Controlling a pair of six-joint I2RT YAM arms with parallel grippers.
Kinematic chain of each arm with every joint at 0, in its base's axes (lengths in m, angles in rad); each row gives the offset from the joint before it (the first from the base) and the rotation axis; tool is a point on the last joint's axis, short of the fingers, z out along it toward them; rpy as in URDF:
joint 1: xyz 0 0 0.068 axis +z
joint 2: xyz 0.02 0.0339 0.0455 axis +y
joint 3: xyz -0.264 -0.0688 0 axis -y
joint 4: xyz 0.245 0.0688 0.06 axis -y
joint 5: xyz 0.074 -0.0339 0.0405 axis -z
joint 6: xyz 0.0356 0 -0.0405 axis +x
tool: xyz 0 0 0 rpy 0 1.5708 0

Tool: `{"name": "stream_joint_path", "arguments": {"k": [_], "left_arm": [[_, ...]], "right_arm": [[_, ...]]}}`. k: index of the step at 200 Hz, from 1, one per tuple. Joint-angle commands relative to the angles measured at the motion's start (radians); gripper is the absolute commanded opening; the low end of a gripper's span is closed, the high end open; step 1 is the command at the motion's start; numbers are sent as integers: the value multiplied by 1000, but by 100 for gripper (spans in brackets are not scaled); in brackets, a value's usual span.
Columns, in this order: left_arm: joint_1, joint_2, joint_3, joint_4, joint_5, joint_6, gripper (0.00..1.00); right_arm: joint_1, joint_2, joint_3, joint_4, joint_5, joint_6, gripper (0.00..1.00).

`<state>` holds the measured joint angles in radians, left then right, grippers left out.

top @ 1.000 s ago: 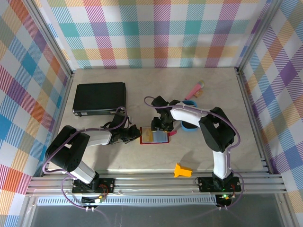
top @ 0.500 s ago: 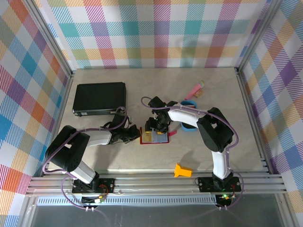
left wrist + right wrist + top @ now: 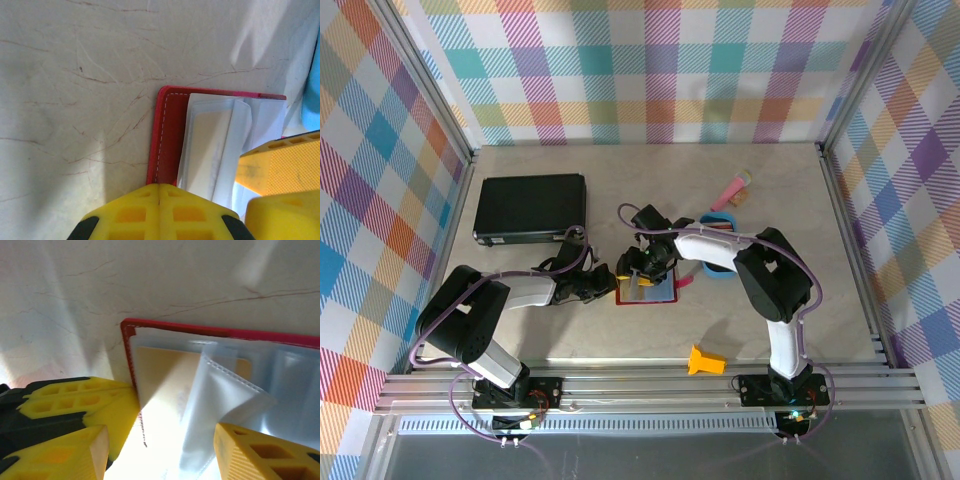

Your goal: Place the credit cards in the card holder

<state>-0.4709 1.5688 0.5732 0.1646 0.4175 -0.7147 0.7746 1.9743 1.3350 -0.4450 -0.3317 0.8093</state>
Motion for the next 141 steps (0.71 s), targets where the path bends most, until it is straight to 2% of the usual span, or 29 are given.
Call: {"name": "stream_joint_path", "arguments": {"k": [1,33,108,123,141], "left_arm": [[-8,9,-9,-44,-20,-4,0],[-9,-14,-1,-67,-32,10,0],[-8,-73,-7,-58,-26,26,18],[-8,-78,-9,-62,-29,24,17],[-8,-84,-7,-68,-32,23,8]], "right_arm": [[16,-12,-9,28,-33,29,57],[18,-8,-7,28,-31,33,57],[18,1,-6,30,-6,58,56],[18,4,-5,39,-6,68,56],[18,5,-2,43,-2,76,56]]}}
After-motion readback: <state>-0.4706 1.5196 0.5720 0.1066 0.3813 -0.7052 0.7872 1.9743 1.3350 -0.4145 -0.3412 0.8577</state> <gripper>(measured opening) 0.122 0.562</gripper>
